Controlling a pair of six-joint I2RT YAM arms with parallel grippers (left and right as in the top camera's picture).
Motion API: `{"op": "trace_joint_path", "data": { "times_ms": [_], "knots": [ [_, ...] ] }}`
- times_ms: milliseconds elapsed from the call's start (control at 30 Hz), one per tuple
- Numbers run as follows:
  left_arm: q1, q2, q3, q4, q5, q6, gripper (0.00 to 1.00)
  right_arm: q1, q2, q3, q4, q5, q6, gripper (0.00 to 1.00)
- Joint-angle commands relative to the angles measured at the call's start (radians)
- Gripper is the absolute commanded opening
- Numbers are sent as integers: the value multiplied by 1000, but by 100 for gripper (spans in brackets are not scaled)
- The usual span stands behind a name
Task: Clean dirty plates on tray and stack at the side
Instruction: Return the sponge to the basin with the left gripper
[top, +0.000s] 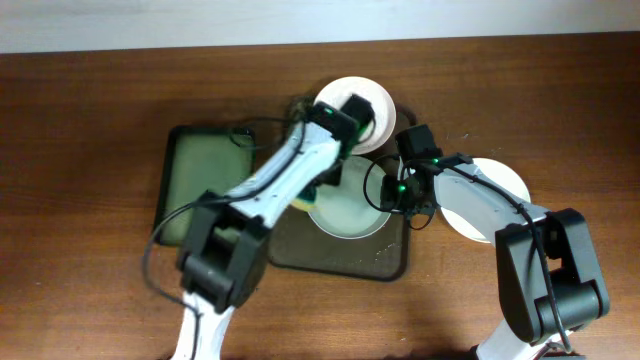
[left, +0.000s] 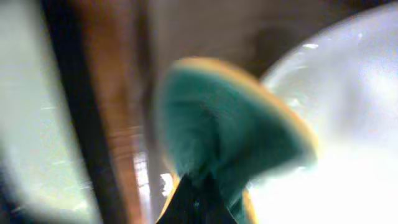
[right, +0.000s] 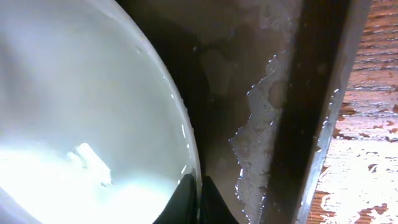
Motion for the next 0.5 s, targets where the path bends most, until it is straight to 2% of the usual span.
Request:
{"op": "trace_joint_path", "data": {
  "times_ms": [0, 100, 200, 300, 400, 467],
  "knots": [
    [93, -229, 50, -35, -75, -19, 0, -10, 16, -2, -24, 60, -10, 4],
    [228, -322, 50, -80, -6, 2, 0, -10, 16, -2, -23, 60, -10, 4],
    [424, -312, 15, -48, 211, 182, 0, -10, 16, -2, -23, 63, -22, 4],
    [517, -278, -128, 70, 317, 261, 0, -10, 16, -2, -24, 63, -22, 4],
    [533, -261, -287, 188, 328, 324, 0, -9, 16, -2, -34, 63, -48, 4],
    [533, -259, -419, 346, 328, 388, 0, -8, 16, -2, -39, 59, -85, 4]
  ]
}}
